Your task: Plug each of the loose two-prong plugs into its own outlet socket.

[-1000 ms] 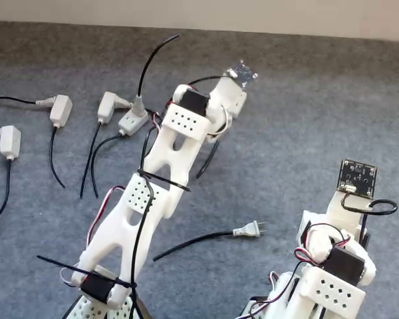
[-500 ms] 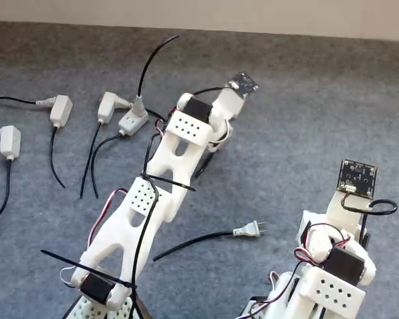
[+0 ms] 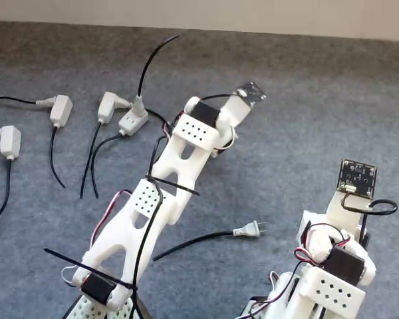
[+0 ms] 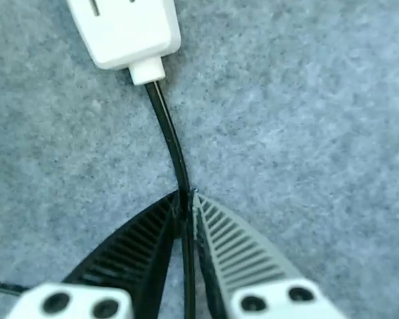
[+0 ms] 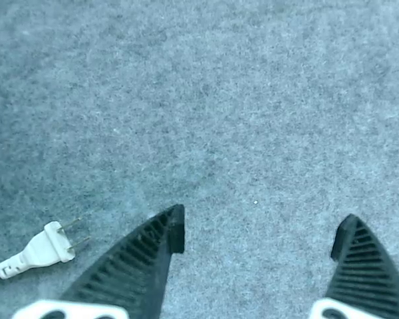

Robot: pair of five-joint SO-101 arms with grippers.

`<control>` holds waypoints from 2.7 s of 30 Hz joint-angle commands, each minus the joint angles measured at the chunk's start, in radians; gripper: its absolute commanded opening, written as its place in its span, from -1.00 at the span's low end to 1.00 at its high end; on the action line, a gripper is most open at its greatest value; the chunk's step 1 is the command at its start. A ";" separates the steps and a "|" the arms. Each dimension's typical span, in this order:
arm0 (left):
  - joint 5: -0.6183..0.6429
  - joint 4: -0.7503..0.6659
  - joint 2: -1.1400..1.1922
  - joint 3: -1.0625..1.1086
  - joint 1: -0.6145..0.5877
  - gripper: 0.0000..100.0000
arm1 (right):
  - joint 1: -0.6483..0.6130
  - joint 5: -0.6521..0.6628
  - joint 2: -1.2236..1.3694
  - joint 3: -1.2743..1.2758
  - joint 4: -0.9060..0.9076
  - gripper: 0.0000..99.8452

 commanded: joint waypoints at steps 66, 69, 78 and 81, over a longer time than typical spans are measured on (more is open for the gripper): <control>-0.282 -0.713 -0.978 1.672 -0.137 -0.52 | -0.074 -0.006 -0.001 0.018 -0.013 -0.33; -0.279 -0.713 -0.984 1.653 -0.137 -0.52 | -0.074 -0.006 -0.001 0.019 -0.013 -0.33; -0.279 -0.463 -1.199 1.458 -0.148 -0.52 | -0.074 -0.006 -0.001 0.019 -0.013 -0.33; -0.279 -0.417 -1.233 1.420 -0.140 -0.52 | -0.074 -0.006 -0.001 0.019 -0.013 -0.33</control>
